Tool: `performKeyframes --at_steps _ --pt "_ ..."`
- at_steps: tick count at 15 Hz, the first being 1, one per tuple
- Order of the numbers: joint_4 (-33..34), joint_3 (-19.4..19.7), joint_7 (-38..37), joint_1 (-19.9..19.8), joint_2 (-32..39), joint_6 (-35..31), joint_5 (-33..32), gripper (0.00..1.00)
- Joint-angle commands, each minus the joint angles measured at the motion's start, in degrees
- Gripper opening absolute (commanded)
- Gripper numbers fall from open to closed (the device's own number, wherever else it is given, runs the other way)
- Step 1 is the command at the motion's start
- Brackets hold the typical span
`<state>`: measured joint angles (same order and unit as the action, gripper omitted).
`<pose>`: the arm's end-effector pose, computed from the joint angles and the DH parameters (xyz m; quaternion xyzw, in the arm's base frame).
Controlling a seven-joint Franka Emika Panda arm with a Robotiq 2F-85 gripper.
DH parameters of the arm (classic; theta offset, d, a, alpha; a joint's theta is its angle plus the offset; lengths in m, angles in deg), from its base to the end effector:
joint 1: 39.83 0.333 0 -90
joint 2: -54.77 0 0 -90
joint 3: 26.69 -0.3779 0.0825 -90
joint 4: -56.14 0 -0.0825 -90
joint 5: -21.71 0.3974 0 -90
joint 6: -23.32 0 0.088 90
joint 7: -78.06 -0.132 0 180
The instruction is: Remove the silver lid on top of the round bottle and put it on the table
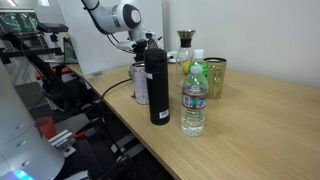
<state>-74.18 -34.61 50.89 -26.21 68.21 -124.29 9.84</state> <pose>0.5267 0.2081 0.2851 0.9979 0.0340 0.0501 0.0240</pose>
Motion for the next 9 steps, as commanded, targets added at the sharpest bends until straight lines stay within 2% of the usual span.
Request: performKeyframes --at_steps 1,7,9 --pt "0.4 0.3 3.3 0.2 0.2 0.1 1.9 0.52" --pt "1.3 0.5 5.2 0.2 -3.3 3.0 1.3 0.94" --pt "1.9 0.5 5.2 0.1 -5.2 5.0 0.8 1.00"
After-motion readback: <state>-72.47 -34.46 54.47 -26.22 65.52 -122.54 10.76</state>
